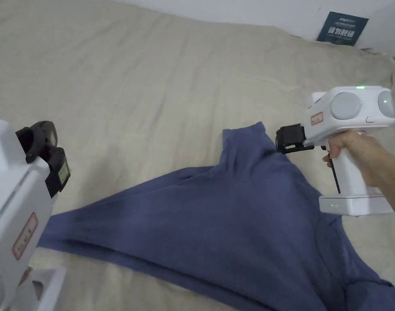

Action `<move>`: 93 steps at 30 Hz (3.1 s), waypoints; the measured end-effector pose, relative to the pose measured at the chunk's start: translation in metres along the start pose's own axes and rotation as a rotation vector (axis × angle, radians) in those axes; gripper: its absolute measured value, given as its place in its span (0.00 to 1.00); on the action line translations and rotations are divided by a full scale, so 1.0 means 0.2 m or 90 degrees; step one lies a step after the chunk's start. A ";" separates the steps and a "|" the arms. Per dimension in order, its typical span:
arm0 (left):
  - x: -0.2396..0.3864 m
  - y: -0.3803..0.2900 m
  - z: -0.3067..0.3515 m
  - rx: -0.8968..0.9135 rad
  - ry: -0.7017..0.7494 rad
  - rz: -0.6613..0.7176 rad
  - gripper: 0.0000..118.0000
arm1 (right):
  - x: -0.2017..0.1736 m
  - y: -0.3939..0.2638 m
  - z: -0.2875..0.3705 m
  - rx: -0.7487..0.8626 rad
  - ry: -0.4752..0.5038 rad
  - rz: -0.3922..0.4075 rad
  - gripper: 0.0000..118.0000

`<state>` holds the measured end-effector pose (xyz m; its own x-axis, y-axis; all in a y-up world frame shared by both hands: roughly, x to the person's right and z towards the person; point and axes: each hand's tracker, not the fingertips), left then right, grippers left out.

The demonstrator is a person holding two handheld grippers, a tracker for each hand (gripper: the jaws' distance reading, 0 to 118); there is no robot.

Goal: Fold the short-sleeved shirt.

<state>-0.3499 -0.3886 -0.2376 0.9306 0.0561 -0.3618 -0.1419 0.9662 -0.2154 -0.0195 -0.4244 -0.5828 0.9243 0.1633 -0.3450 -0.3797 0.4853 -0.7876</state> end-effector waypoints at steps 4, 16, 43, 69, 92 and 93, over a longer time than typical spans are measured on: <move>0.00 -0.04 -0.05 -0.012 0.000 0.012 0.00 | 0.01 -0.01 -0.23 -0.048 0.003 -0.053 0.82; 0.00 -0.20 -0.15 -0.108 -0.013 0.021 0.00 | -0.01 -0.05 -0.47 -0.026 0.062 -0.125 0.21; -0.55 -0.45 -0.54 -0.587 0.139 0.123 0.61 | 0.02 -0.07 -0.03 0.054 0.075 -0.101 0.02; -0.37 0.66 -0.06 -0.188 -0.018 0.069 0.00 | 0.57 -0.37 1.52 0.306 0.061 -0.166 0.02; -0.18 2.02 0.45 0.097 -0.013 0.017 0.00 | 0.69 -0.35 2.85 0.581 -0.044 -0.182 0.02; -0.17 2.05 0.42 0.097 -0.008 0.013 0.00 | 0.69 -0.31 2.85 0.581 -0.047 -0.181 0.02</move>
<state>-0.4110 0.0263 -0.2372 0.9321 0.0791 -0.3534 -0.1094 0.9918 -0.0666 0.1542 0.0573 -0.2903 0.9892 -0.0248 -0.1444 0.0067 0.9922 -0.1244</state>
